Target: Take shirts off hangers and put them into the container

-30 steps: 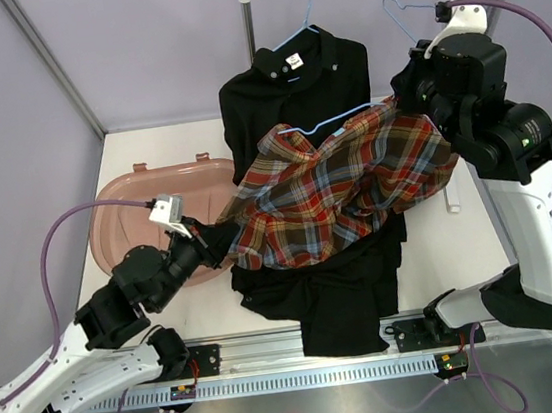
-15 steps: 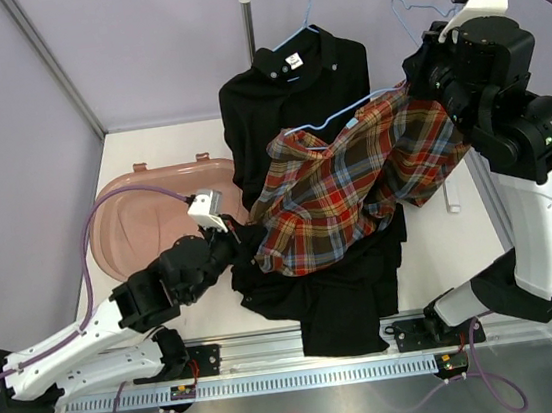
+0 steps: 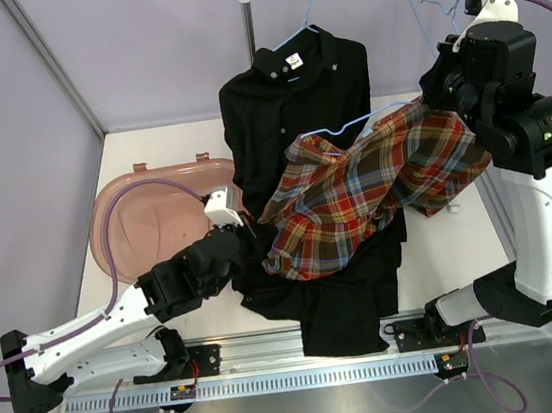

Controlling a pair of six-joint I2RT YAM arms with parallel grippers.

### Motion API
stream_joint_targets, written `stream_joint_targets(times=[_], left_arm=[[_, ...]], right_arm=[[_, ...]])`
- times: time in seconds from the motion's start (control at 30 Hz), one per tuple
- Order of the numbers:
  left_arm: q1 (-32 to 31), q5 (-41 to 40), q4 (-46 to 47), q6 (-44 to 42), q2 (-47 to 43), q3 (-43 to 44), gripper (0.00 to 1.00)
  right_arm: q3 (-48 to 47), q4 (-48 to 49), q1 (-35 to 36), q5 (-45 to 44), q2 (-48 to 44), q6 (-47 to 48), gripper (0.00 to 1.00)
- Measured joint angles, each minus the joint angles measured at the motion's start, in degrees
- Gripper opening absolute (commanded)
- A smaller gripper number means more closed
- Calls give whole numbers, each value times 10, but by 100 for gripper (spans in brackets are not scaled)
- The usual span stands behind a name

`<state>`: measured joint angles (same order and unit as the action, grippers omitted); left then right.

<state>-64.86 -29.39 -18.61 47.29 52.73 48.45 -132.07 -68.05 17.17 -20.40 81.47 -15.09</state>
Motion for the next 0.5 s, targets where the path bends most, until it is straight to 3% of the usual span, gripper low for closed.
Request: stream_joint_targets(times=[0.27,0.5], left_arm=[[10,0,2,37,2,1,0],[18,74,59,31,12,-35,0]], right_arm=[[1,-18,-22,0,-1,-4,0],[2,-21,-49,3,-9,-27,0]])
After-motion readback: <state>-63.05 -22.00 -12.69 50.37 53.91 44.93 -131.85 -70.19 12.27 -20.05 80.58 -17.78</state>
